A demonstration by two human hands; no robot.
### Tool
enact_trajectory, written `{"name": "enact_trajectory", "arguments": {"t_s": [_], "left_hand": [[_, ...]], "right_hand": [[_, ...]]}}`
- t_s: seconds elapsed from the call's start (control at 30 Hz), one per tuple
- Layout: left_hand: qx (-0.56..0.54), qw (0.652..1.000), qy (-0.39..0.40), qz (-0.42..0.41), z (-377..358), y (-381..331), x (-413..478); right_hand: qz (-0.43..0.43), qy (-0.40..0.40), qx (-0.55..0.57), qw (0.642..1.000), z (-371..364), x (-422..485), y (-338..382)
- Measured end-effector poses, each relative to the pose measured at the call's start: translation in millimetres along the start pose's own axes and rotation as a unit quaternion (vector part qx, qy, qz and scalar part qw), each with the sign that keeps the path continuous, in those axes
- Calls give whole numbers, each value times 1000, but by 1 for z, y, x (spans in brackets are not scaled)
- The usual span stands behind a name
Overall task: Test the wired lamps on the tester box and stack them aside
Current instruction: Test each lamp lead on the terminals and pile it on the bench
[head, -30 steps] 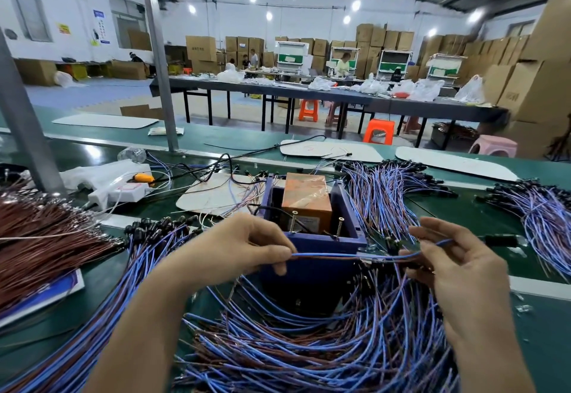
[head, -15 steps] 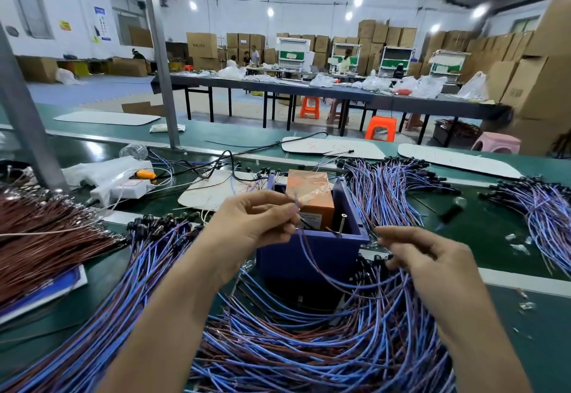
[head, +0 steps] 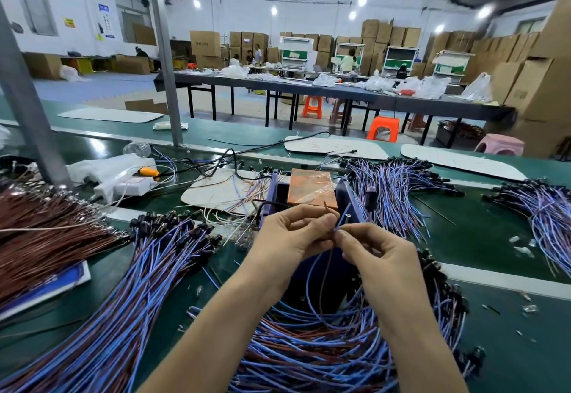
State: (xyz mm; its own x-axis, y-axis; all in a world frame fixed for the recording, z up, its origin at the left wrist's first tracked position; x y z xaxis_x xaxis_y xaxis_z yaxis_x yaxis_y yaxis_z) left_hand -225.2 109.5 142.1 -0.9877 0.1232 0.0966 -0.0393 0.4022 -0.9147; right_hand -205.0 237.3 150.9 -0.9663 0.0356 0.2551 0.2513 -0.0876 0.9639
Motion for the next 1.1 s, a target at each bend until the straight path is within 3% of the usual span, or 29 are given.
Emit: {"name": "enact_trajectory", "arguments": {"t_s": [0.1, 0.2, 0.27, 0.33, 0.43, 0.53, 0.63, 0.93, 1.0, 1.1], "left_hand": [[-1, 1000, 15, 0, -3, 3, 0], [32, 999, 8, 19, 0, 7, 1], [84, 996, -9, 37, 8, 8, 2], [147, 987, -31, 49, 21, 8, 4], [218, 972, -62, 56, 40, 6, 7], [235, 967, -75, 69, 48, 8, 8], [241, 964, -79, 76, 52, 12, 10], [271, 959, -66, 53, 39, 13, 11], [344, 935, -82, 25, 35, 13, 10], [512, 849, -127, -45, 27, 4, 6]], "right_hand": [[-25, -6, 32, 999, 3, 2, -4], [-74, -37, 168, 982, 7, 5, -13], [-93, -75, 203, 972, 17, 6, -19], [-100, -112, 158, 976, 32, 7, -26], [-99, -117, -64, 986, 50, 7, -32], [-108, -88, -219, 966, 49, 7, -34], [-117, -65, -239, 962, 39, 8, -36], [-61, -18, -127, 990, 4, 5, -25], [-63, 2, -118, 991, -8, 3, -24], [-59, -7, -147, 987, -17, 2, -25]]}}
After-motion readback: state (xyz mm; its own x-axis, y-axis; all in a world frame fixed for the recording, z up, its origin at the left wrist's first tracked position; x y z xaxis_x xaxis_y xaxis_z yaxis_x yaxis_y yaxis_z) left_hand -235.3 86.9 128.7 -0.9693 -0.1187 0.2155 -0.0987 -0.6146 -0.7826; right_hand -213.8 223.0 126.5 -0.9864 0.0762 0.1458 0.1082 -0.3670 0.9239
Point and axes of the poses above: each hand's wrist, its own x-axis towards the middle knuckle, its own z-axis out of the back of the hand, y = z × x, the point moved 8 cm from there along x, towards the middle knuckle, and after that the axes turned 3 degrees about y, right-handed, at the moved point
